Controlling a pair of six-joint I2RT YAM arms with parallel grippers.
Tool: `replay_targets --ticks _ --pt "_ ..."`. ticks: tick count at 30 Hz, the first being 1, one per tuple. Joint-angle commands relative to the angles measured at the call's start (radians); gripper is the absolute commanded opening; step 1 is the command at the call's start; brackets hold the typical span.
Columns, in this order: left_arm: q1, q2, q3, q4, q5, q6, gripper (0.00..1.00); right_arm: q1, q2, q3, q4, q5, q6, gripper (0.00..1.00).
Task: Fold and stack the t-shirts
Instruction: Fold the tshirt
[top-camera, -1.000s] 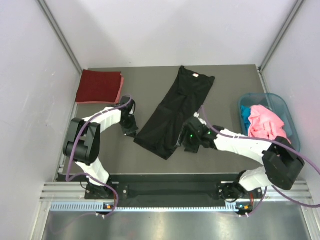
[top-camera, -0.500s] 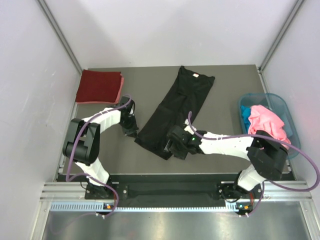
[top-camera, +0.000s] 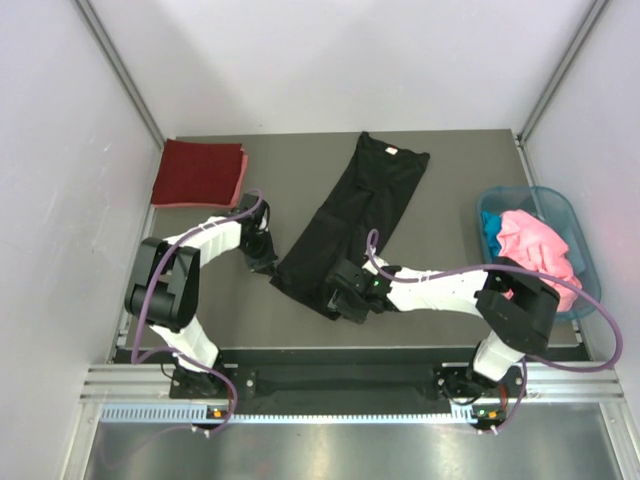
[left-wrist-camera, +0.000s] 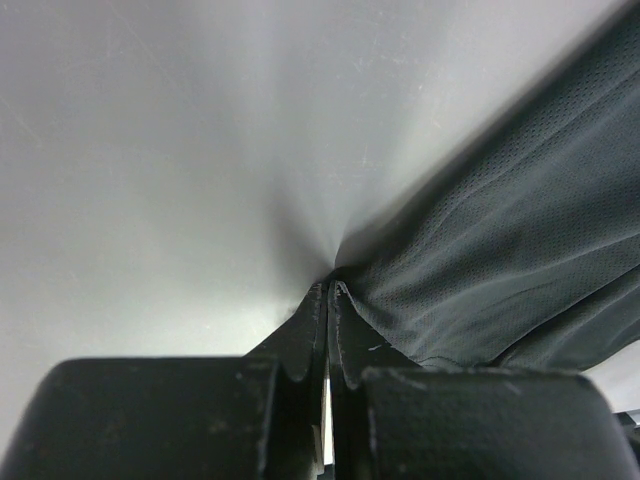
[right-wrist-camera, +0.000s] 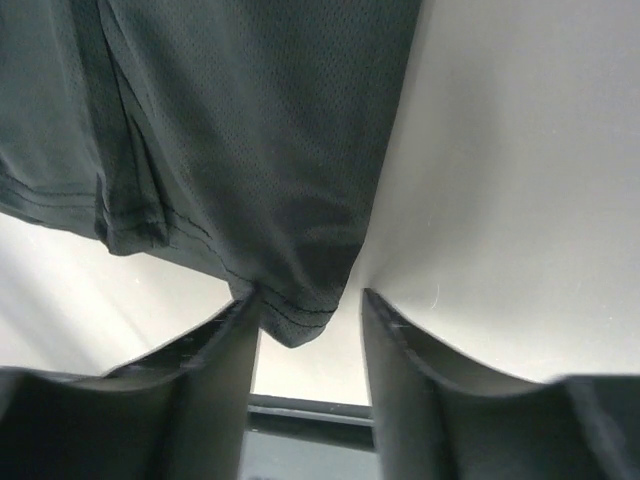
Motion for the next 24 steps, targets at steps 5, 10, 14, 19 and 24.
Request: replay_targets --ticks 5,10,14,19,24 --pt "-0.009 -0.010 -0.061 0.025 0.027 -0.007 0.00 0.030 0.009 0.025 0.013 0.031 -0.007 0.25" --pt "-0.010 -0.061 -0.118 0.040 0.086 -0.016 0.00 0.030 -0.057 -0.010 -0.030 0.084 -0.030 0.00" --pt "-0.024 -0.067 -0.165 0.080 0.177 -0.047 0.00 0.028 -0.103 -0.036 -0.044 0.103 -0.087 0.00" --pt "-0.072 -0.131 -0.230 0.089 0.191 -0.080 0.00 0.030 -0.183 -0.077 -0.104 0.106 -0.128 0.00" --pt "-0.145 -0.223 -0.293 0.108 0.197 -0.162 0.00 0.030 -0.293 -0.179 -0.168 0.106 -0.158 0.00"
